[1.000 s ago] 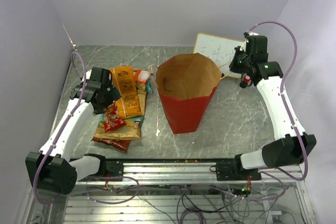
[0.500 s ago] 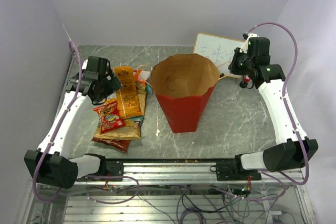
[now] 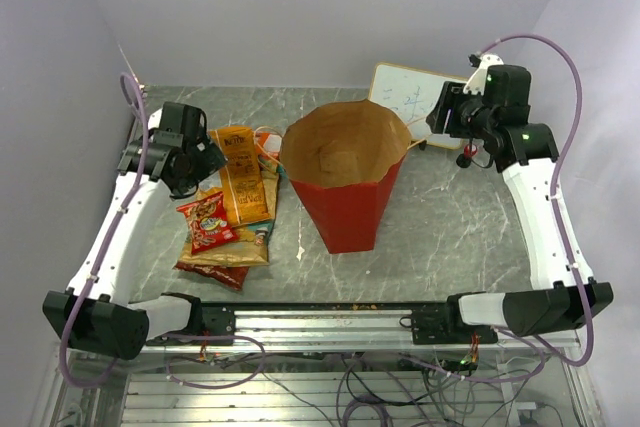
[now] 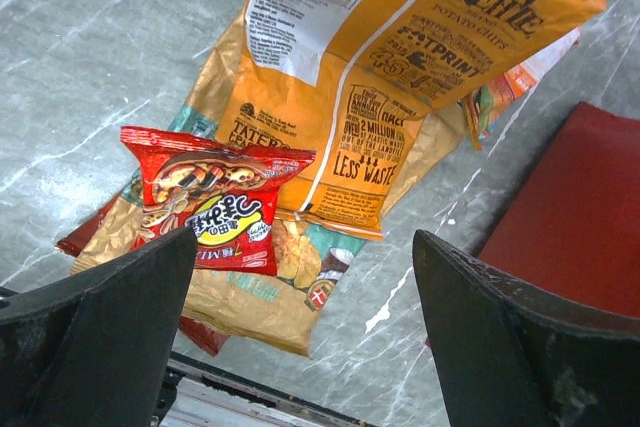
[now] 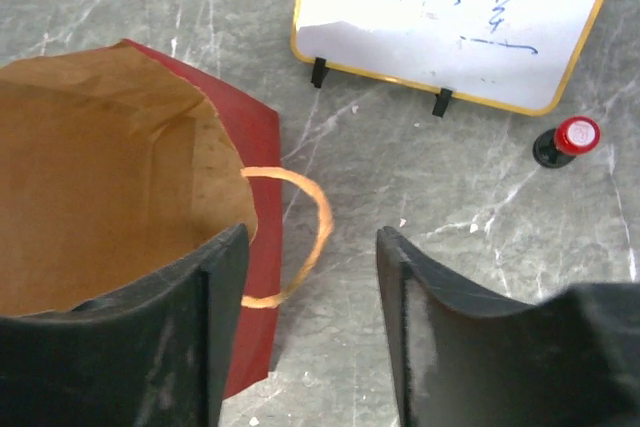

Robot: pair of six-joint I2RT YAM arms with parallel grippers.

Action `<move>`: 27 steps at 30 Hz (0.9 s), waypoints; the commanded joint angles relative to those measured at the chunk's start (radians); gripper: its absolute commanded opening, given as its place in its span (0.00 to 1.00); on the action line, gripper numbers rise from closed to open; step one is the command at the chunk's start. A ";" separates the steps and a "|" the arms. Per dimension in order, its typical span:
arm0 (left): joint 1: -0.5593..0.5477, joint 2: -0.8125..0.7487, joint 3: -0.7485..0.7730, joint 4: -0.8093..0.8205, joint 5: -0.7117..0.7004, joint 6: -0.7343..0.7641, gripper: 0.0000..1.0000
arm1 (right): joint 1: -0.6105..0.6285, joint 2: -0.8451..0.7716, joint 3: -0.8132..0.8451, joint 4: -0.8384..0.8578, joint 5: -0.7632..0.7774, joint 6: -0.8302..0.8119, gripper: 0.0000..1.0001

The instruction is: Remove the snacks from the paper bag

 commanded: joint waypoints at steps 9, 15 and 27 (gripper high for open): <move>0.005 -0.012 0.318 -0.015 -0.058 0.080 0.99 | -0.002 -0.081 0.187 0.032 -0.225 0.081 1.00; 0.005 -0.040 0.530 0.138 0.112 0.205 0.99 | -0.002 -0.124 0.348 -0.076 -0.200 0.098 1.00; 0.005 -0.108 0.664 0.299 0.106 0.381 0.99 | -0.002 -0.157 0.515 -0.226 -0.010 0.208 1.00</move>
